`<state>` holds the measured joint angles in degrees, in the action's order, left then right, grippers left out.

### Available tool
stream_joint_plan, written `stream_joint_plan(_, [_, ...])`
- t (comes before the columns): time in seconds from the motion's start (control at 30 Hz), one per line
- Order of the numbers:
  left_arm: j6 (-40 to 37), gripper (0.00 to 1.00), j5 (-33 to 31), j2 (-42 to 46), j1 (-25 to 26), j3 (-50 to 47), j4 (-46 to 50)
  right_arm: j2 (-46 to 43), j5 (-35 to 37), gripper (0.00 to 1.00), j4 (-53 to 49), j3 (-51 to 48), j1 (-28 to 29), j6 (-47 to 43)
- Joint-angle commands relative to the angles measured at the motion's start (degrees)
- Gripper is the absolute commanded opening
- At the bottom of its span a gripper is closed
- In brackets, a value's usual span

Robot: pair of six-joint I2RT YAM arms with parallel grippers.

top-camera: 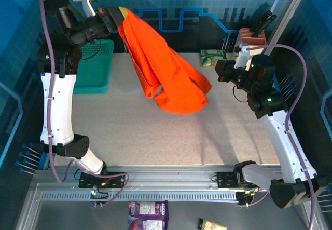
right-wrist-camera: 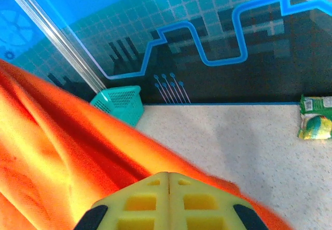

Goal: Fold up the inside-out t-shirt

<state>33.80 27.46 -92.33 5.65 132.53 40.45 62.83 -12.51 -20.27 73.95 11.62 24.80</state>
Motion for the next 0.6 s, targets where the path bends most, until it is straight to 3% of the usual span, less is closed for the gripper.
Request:
stream_joint_plan(0.0, [-7.54,0.0,-13.61,-0.83,-0.11,-8.05,10.25,0.15,1.08,0.04,-5.53,-0.87,0.93,-1.84])
stream_joint_plan(0.13, [-10.9,0.0,-20.34,-0.12,-0.56,-26.32,9.03,2.37,-0.34,0.1,-9.71,-3.78,2.9,-2.23])
stream_joint_plan(0.27, [-10.0,0.0,-20.04,-0.38,-3.95,-40.93,4.03,6.71,2.29,0.16,-13.47,-7.43,10.33,-3.59])
stream_joint_plan(0.57, [-11.07,0.0,-19.8,0.37,-8.96,-50.93,0.97,23.55,15.4,0.39,-14.94,-12.11,34.78,0.84])
